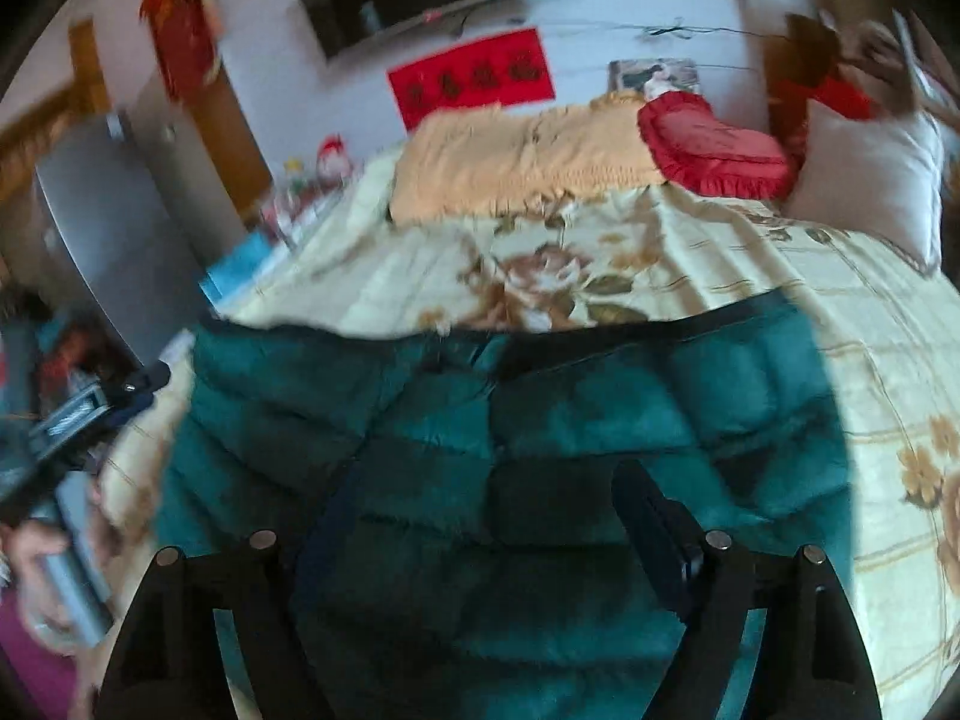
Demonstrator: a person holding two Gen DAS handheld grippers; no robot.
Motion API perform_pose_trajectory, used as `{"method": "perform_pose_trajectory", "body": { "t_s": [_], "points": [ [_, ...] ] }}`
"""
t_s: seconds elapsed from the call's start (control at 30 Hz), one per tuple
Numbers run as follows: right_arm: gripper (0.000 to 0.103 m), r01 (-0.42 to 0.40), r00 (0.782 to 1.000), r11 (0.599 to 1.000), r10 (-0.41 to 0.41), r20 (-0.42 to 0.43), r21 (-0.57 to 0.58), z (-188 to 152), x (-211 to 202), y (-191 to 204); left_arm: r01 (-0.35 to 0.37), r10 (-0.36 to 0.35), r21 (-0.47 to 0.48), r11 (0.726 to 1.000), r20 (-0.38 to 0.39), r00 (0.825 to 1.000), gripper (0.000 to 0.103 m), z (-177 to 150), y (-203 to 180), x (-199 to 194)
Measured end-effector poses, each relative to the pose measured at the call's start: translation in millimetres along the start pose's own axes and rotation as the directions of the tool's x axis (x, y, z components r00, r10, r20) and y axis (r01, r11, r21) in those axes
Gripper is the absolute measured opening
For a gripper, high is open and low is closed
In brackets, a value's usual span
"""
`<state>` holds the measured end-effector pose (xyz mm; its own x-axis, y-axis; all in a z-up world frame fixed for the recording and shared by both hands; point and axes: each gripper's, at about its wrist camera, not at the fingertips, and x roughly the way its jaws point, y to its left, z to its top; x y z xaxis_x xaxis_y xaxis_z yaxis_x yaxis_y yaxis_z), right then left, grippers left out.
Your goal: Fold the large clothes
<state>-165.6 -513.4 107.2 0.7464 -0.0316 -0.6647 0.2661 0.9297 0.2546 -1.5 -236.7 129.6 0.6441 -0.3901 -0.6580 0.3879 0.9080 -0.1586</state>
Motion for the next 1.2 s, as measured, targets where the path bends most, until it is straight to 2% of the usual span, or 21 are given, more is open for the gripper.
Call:
{"method": "perform_pose_trajectory", "body": {
  "t_s": [0.1, 0.2, 0.37, 0.43, 0.63, 0.73, 0.8, 0.87, 0.93, 1.07, 1.2],
  "points": [
    [0.082, 0.108, 0.993, 0.991, -0.110, -0.031, -0.076, 0.5, 39.4, 12.8, -0.089, 0.095, 0.063, 0.994, -0.104, 0.990, 0.079, -13.0, -13.4, 38.5],
    [0.082, 0.149, 0.987, 0.987, -0.152, -0.053, -0.064, 2.8, 68.2, 5.4, -0.110, 0.115, 0.051, 0.993, -0.105, 0.988, 0.083, -18.2, -9.0, 58.8],
    [0.083, 0.144, 0.984, 0.989, -0.146, -0.098, -0.031, 8.5, 100.5, -8.7, -0.120, 0.123, 0.038, 0.992, -0.105, 0.987, 0.087, -18.4, -5.3, 81.1],
    [0.083, 0.155, 0.983, 0.987, -0.157, -0.090, -0.035, 7.5, 107.1, -8.7, -0.122, 0.125, 0.049, 0.991, -0.083, 0.989, 0.087, -21.7, -6.4, 83.6],
    [0.084, 0.164, 0.983, 0.986, -0.167, -0.078, -0.038, 5.7, 107.6, -7.2, -0.102, 0.105, 0.042, 0.994, -0.077, 0.991, 0.088, -23.7, -3.0, 87.5],
    [0.084, 0.161, 0.981, 0.986, -0.164, -0.103, -0.031, 8.4, 100.6, -7.8, -0.107, 0.111, 0.060, 0.992, -0.073, 0.991, 0.088, -23.9, -2.9, 87.4],
    [0.084, 0.173, 0.983, 0.985, -0.173, -0.066, -0.015, 7.3, 78.5, -5.8, -0.109, 0.113, 0.064, 0.992, -0.070, 0.991, 0.088, -23.8, -4.5, 87.3],
    [0.085, 0.187, 0.982, 0.982, -0.187, 0.016, -0.003, 4.6, 47.3, -8.2, -0.108, 0.113, 0.061, 0.992, -0.072, 0.991, 0.088, -24.0, -4.0, 87.8],
    [0.088, 0.223, 0.974, 0.975, -0.223, 0.036, 0.004, 5.0, 30.6, -18.1, -0.112, 0.117, 0.064, 0.992, -0.072, 0.991, 0.089, -25.0, -5.1, 87.5],
    [0.089, 0.307, 0.952, 0.951, -0.307, -0.015, 0.030, 7.2, 31.6, -54.0, -0.112, 0.117, 0.064, 0.992, -0.084, 0.990, 0.090, -23.8, -5.9, 89.7],
    [0.090, 0.320, 0.945, 0.943, -0.312, -0.094, 0.086, 5.8, 54.9, -86.0, -0.090, 0.095, 0.051, 0.995, -0.108, 0.990, 0.093, -19.5, -4.5, 96.7]
  ]
}}
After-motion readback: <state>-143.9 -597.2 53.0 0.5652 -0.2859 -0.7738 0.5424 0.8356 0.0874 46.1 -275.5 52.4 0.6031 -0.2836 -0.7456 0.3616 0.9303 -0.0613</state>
